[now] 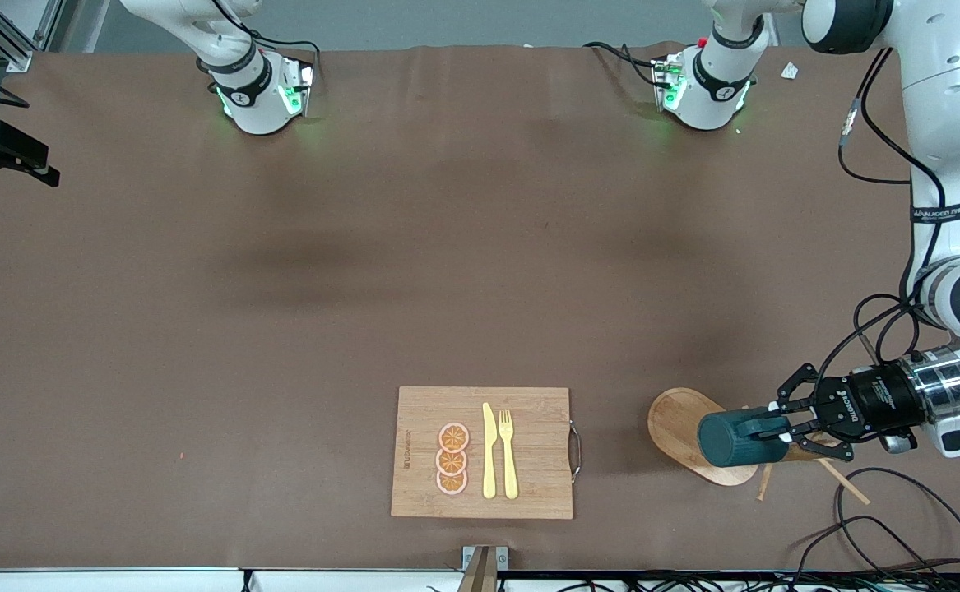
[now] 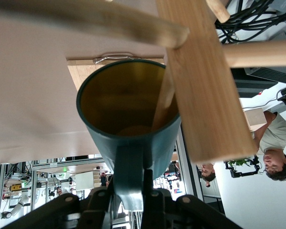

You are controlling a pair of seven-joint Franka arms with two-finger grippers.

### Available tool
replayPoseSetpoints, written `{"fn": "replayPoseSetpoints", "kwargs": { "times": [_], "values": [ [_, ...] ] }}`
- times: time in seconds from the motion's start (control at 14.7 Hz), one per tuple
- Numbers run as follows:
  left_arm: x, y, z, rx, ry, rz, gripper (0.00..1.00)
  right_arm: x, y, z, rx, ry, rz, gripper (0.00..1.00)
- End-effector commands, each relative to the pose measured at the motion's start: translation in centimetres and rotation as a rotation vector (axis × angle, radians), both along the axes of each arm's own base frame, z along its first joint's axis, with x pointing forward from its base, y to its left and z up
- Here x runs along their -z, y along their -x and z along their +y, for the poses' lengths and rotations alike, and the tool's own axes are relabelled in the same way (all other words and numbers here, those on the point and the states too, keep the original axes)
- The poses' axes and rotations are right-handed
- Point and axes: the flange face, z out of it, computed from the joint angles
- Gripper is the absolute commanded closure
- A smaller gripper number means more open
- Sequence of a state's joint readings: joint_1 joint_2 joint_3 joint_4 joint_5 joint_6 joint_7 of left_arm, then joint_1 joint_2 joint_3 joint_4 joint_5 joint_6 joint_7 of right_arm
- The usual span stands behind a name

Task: Pass cup and hang on rack
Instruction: 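Hook the mug handle onto a rack peg with the left gripper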

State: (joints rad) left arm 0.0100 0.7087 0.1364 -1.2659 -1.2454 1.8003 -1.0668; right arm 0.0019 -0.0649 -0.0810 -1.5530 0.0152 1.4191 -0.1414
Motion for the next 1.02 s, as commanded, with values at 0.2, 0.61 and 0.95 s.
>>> {"fn": "replayPoseSetpoints", "kwargs": {
  "times": [0.2,0.61,0.95],
  "values": [
    [0.2,0.0,0.3,0.021,-0.028,0.008,0.92,-0.1,0.5,-0.2,-0.006,0.011,0.002,0.00],
    [-0.1,-0.1,1.3,0.027,-0.060,-0.008,0.92,-0.2,0.6,-0.3,-0.003,0.011,0.001,0.00],
    [0.2,0.0,2.2,0.024,-0.063,-0.020,0.88,-0.1,0.5,-0.4,0.013,0.004,0.003,0.00]
  ]
}}
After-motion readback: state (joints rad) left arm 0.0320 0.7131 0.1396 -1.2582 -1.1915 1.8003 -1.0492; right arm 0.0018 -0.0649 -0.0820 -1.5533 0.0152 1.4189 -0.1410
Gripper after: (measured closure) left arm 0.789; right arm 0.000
